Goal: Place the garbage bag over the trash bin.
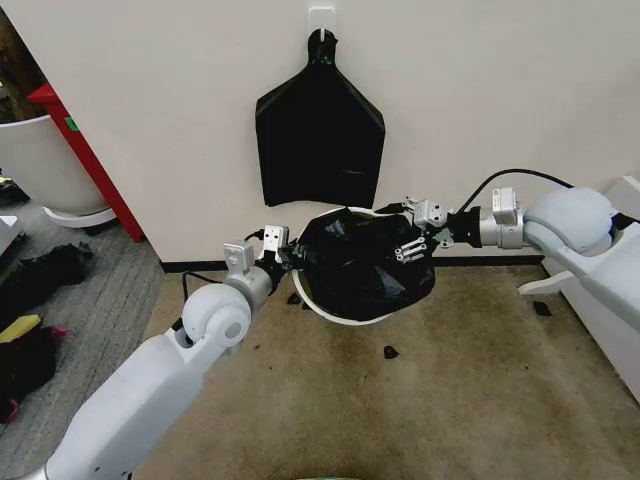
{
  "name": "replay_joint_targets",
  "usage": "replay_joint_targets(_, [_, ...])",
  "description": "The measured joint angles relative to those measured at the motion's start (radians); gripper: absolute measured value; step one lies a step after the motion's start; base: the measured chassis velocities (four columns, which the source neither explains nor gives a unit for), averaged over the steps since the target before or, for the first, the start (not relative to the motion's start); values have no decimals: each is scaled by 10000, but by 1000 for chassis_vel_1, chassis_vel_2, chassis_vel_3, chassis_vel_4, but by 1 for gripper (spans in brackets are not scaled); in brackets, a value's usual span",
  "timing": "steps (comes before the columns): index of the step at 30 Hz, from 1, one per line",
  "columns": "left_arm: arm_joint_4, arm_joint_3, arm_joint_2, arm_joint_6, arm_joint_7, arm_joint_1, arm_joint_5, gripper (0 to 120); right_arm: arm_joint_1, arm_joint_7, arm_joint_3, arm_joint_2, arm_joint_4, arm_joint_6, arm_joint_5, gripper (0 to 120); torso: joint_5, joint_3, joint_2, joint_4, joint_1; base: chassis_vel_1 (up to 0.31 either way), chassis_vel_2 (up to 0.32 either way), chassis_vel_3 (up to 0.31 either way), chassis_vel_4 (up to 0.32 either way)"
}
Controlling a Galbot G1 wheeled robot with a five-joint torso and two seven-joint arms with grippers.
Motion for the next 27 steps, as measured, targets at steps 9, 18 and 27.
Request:
replay_joint_targets(9, [-59, -7, -9, 37, 12, 15, -64, 4, 5, 43, -26, -13, -136, 254, -699, 26, 0, 0, 0, -1, 0, 0, 0, 0, 0])
replay_joint_targets(18, [-89, -12, 54, 47, 97, 74, -5, 4, 57, 424, -6, -8, 32, 74, -315, 0, 0, 0, 0, -1, 0, 0, 0, 0, 0])
replay_joint_targets(27, [-142, 2, 165, 103, 375, 253, 304, 4, 200, 817, 121, -4, 167, -611, 854, 0, -2, 0, 0, 0, 0, 0, 0, 0, 0])
